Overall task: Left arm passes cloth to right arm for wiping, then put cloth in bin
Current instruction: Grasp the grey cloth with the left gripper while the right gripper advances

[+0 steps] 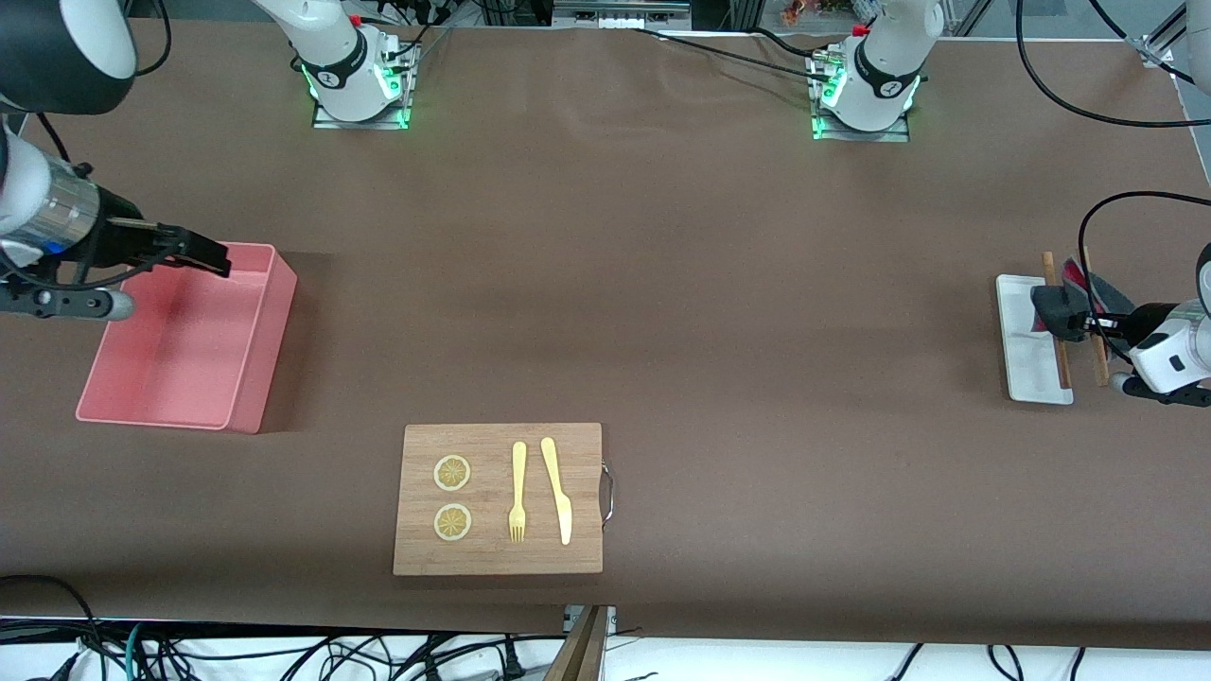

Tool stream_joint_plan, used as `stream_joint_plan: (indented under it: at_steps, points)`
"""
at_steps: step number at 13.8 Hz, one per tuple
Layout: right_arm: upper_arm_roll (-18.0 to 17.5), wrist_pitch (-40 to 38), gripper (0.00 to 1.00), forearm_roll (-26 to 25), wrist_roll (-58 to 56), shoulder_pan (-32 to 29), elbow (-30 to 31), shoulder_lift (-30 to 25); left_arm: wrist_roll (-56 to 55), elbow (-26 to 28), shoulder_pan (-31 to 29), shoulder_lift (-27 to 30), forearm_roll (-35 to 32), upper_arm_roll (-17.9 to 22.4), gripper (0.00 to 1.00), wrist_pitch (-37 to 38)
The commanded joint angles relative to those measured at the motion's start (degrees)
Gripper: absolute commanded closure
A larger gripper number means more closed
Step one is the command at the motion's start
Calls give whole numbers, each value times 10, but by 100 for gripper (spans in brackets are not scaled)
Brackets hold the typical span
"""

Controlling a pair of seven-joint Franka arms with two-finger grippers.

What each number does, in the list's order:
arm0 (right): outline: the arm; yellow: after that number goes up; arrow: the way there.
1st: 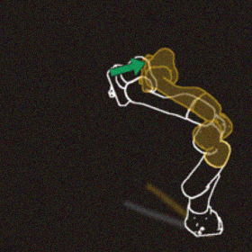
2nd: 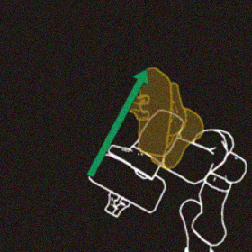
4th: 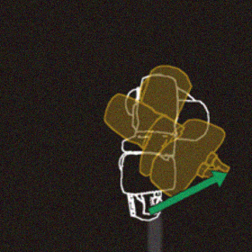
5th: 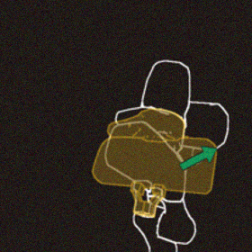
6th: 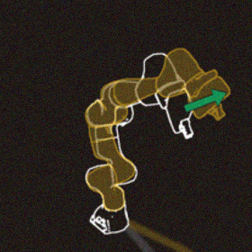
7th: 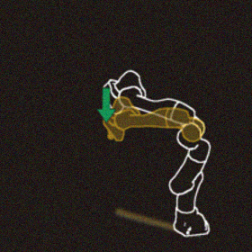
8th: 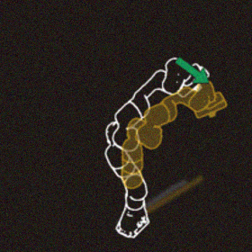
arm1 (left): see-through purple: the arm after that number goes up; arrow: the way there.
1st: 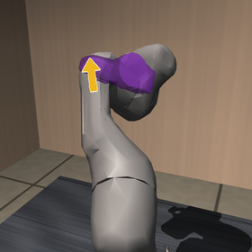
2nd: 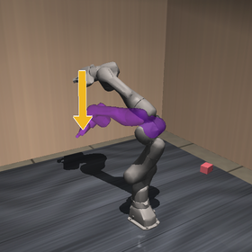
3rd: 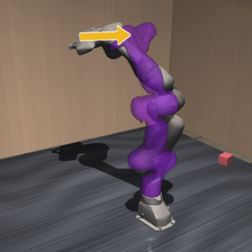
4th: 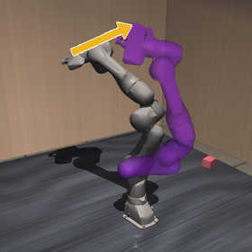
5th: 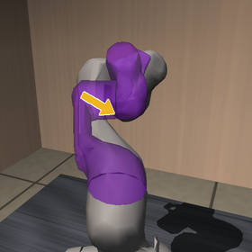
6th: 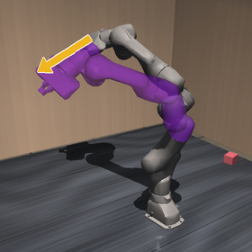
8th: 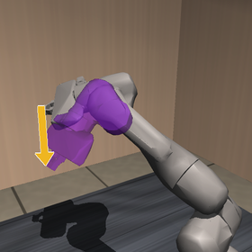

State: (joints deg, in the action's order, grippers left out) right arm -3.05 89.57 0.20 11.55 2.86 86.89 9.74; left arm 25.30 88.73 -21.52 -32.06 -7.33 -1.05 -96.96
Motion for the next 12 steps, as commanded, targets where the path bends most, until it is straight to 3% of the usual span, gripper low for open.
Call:
stream_joint_plan:
  at_steps: [1,3,6,9,12]
  points:
    - [1,18,0,32,50,20,-13,15,5,-22,-5,5,-5,-9,100,26]
    - [1,39,0,37,88,34,-13,30,-6,-77,2,11,39,-12,100,95]
    - [1,68,0,38,121,57,-13,55,-45,-163,56,10,93,-12,100,194]
    - [1,81,0,53,145,67,-13,77,-124,-205,128,10,163,-12,100,218]
    - [1,105,0,96,237,86,-13,93,-282,-211,184,1,321,-12,100,191]
